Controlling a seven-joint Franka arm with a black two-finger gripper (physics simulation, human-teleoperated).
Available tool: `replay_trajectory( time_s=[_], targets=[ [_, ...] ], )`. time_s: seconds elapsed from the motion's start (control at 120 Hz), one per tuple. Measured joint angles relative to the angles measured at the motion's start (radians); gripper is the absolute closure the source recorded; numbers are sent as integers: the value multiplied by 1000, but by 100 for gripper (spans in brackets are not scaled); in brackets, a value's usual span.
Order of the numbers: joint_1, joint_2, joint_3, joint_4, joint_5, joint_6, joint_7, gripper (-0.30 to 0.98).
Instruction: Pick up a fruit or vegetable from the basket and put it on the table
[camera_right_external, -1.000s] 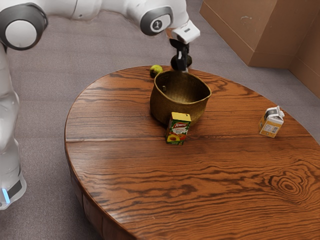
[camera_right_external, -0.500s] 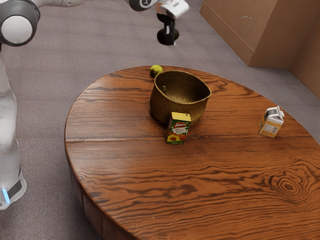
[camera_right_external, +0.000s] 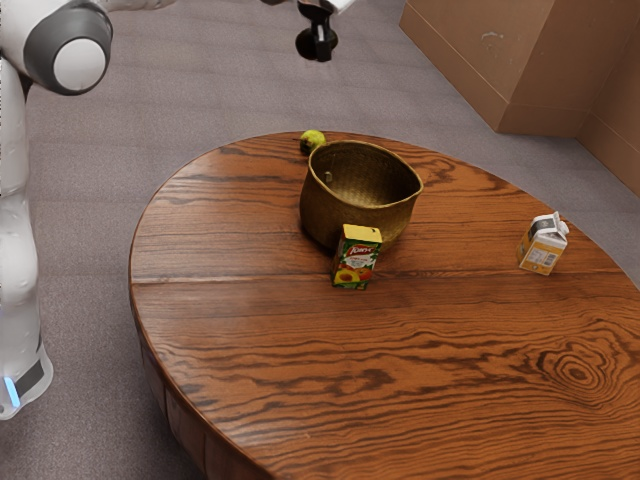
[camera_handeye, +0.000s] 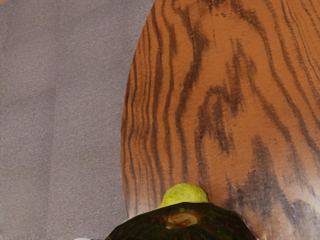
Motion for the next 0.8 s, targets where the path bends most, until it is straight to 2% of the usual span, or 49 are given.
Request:
replay_trajectory(
  time_s=[0.167, 0.233, 0.308, 0.517, 0.583, 0.642, 0.683, 0.8],
  targets=[
    [-15, 15, -1, 3, -1, 27, 18, 35],
    [-40, 16, -2, 0, -2, 31, 32, 21],
    [-67, 13, -1, -1, -7, 35, 47, 12],
    [-83, -44, -16, -12, -15, 40, 79, 3],
    [-71, -65, -36, -25, -70, 39, 62, 2],
    [-87, -89, -43, -67, -129, 31, -39, 1],
    [-130, -105, -45, -83, -156, -1, -170, 1],
    [-426, -170, -73, -96, -182, -190, -632, 0]
  ],
)
